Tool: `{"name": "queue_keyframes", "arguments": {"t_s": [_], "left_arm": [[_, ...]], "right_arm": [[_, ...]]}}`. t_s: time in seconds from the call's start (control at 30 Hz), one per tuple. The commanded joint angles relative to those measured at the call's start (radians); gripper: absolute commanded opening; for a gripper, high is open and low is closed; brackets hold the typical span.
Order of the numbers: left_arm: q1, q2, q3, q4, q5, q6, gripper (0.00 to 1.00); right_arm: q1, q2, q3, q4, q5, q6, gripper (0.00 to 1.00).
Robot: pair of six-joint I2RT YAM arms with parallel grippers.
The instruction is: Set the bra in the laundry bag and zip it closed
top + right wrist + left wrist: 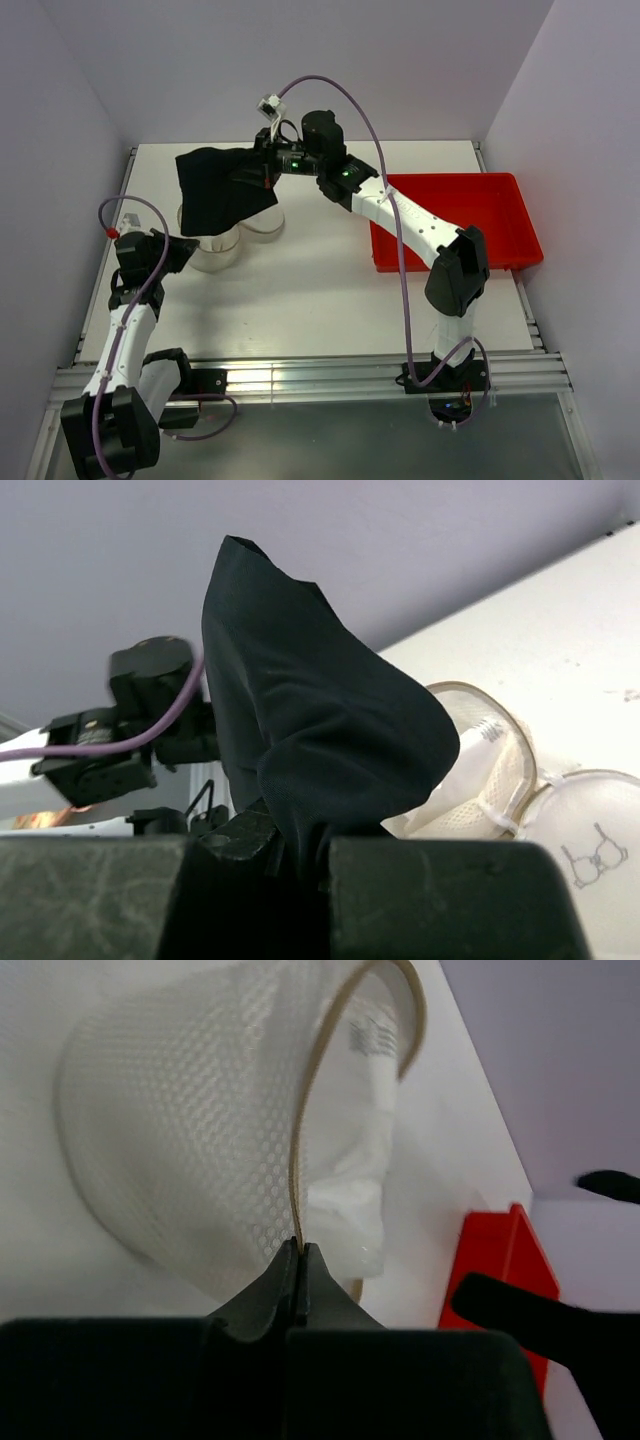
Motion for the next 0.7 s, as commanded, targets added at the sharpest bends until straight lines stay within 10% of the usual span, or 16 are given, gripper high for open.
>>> {"name": "queue_keyframes", "arguments": {"t_s": [0.0, 0.67], "left_arm": [[-0.039, -0.077, -0.029, 0.157, 0.159, -0.089, 0.0], [-0.062, -0.26, -0.166, 0.007, 0.104, -0.065, 0.0]], "right_arm": [[0.006, -0.05, 0.029, -0.015, 0.053, -0.027, 0.0], [0.034, 0.06, 0.008, -0.108, 0.118, -0.056, 0.0]]}}
